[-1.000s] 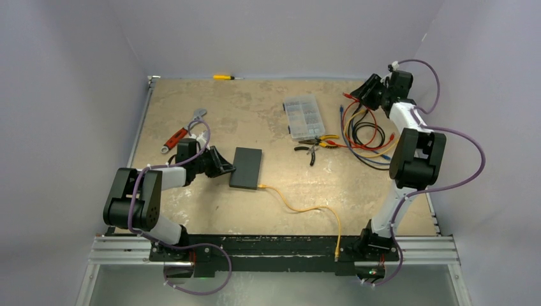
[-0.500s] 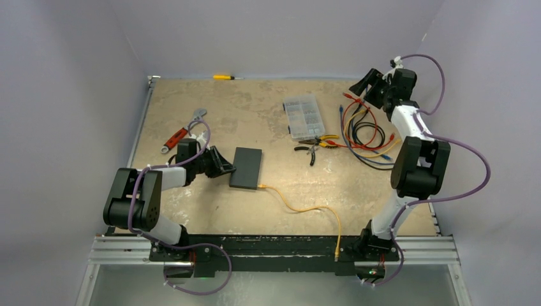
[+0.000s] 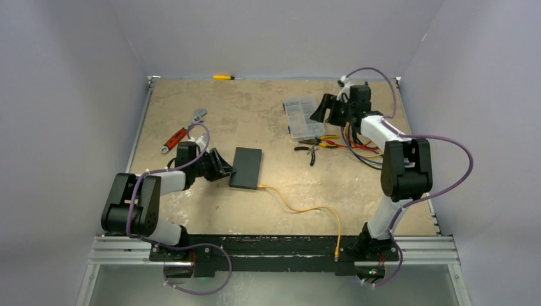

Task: Pull the plug from the switch port
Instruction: Pull the connector from the switch port.

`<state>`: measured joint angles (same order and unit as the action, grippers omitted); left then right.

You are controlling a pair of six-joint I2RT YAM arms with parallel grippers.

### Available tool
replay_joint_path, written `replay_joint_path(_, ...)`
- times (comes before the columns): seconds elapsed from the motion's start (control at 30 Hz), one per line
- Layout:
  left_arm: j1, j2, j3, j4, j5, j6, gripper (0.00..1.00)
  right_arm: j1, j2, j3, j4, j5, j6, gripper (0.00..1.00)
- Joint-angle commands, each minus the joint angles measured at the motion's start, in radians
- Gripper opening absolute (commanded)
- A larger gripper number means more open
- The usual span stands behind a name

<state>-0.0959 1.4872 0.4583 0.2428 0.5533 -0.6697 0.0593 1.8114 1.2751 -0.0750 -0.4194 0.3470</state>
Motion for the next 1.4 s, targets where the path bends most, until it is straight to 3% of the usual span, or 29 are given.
replay_joint_path(0.0, -0.012, -0.016, -0.043, -0.108, -0.015, 0.032, 0.40, 0.075, -0.072, -0.073, -0.021, -0.051, -0.064, 0.79)
replay_joint_path(0.2, -0.012, -0.040, -0.040, -0.112, -0.014, 0.026, 0.43, 0.199, -0.108, -0.181, -0.024, -0.118, -0.095, 0.79)
replay_joint_path(0.67, -0.047, -0.044, -0.022, -0.143, -0.026, 0.023, 0.43, 0.336, -0.148, -0.401, 0.049, -0.339, -0.051, 0.75)
replay_joint_path(1.37, -0.069, -0.027, -0.007, -0.172, -0.059, 0.028, 0.36, 0.564, 0.058, -0.371, 0.229, -0.380, 0.095, 0.67)
